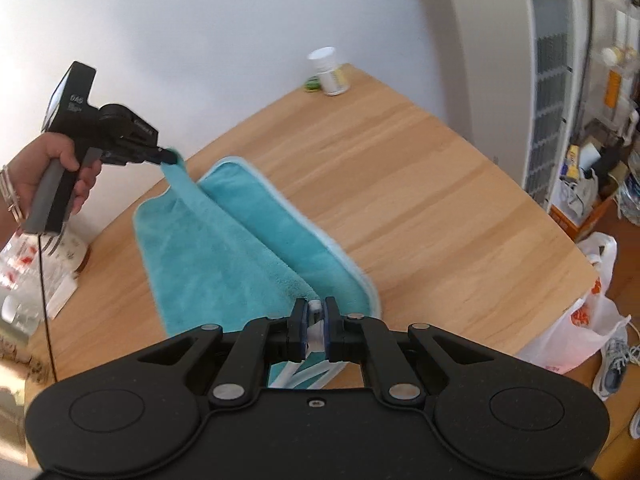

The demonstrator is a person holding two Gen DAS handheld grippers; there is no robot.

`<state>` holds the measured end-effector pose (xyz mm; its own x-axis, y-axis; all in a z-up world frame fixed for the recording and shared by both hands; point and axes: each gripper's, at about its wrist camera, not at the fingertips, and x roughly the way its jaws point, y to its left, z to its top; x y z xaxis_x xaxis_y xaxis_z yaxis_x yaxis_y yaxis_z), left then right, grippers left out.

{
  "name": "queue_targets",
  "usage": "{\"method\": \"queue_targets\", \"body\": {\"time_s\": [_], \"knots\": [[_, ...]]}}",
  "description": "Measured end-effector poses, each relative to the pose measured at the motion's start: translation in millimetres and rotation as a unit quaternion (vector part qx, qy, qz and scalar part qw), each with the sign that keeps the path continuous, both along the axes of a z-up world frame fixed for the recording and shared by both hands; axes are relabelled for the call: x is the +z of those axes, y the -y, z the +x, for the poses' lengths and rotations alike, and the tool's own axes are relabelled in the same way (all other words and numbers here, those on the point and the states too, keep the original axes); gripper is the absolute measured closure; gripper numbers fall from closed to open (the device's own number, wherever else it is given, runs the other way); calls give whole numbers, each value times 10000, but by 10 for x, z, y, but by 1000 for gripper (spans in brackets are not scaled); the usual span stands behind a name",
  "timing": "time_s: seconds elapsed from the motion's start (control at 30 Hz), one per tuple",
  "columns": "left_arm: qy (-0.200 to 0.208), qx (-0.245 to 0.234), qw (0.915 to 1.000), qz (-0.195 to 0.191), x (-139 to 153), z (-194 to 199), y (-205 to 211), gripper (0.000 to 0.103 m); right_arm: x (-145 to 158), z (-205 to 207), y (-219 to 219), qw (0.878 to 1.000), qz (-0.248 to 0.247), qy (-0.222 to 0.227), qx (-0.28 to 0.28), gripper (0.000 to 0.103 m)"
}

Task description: Fold towel

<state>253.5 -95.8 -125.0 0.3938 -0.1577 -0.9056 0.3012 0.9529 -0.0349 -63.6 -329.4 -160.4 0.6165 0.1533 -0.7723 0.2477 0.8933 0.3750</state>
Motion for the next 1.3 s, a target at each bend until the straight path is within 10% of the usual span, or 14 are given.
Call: {"method": "queue_targets", "body": {"time_s": [0.6, 0.9, 1.3], "knots": [[339, -70, 9976, -596, -263, 55, 560, 98, -114, -69, 77, 9957, -564, -53, -727, 97], [576, -182, 9966, -557, -242, 18, 602, 46, -247, -10, 31, 9885, -1223, -560, -684, 85], [769, -1061, 9913, 158, -196, -234, 590, 39, 4, 491, -9, 9881, -1380, 316, 598, 85]]}}
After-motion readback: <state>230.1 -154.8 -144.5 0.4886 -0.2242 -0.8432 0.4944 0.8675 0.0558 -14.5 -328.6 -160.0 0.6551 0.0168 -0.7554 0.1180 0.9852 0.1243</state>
